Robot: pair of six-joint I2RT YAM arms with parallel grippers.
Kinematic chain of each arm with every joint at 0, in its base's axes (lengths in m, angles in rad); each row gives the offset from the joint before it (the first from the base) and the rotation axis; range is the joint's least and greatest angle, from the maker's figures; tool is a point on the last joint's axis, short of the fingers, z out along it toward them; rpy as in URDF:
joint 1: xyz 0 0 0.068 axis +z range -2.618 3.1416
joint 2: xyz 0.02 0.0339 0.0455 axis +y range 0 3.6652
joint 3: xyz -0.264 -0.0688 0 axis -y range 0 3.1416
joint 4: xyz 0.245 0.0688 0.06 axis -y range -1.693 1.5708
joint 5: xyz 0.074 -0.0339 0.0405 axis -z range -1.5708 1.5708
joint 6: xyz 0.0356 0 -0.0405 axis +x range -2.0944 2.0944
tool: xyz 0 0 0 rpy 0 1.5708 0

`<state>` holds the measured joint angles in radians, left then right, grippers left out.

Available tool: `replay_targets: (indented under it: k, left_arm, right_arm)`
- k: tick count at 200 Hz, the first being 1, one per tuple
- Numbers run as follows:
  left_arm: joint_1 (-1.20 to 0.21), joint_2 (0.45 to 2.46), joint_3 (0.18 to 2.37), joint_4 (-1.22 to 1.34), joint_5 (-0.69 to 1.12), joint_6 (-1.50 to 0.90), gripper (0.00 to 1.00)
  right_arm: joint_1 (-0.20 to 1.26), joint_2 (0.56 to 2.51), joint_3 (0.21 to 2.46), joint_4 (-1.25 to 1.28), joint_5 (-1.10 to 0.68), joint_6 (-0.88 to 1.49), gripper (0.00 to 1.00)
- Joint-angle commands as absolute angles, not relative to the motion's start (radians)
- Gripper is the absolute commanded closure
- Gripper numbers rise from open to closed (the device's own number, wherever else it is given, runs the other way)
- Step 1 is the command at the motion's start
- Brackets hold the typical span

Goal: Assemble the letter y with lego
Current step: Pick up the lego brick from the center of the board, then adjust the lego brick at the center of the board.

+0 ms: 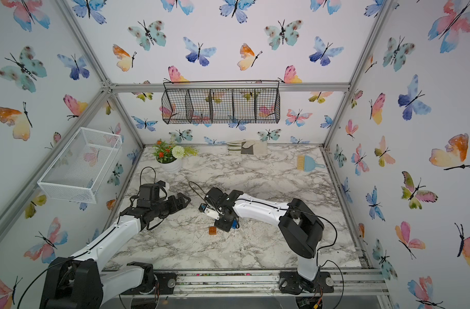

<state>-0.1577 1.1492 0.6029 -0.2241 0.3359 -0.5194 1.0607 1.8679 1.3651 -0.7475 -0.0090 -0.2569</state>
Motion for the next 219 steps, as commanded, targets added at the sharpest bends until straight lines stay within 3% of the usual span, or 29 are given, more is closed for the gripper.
replay_targets:
  k: [1,219]
  left_arm:
    - [-0.149,1.149,0.592,-0.249,0.367,-0.499,0.03]
    - [-0.138,1.17,0.581,-0.235,0.384,-0.508,0.03]
  right_arm:
    - [1.103,1.91,1.414,-0.87,0.068,-0.325,0.71]
    - [1.155,2.051,1.568,-0.902,0.146,-0.437,0.71]
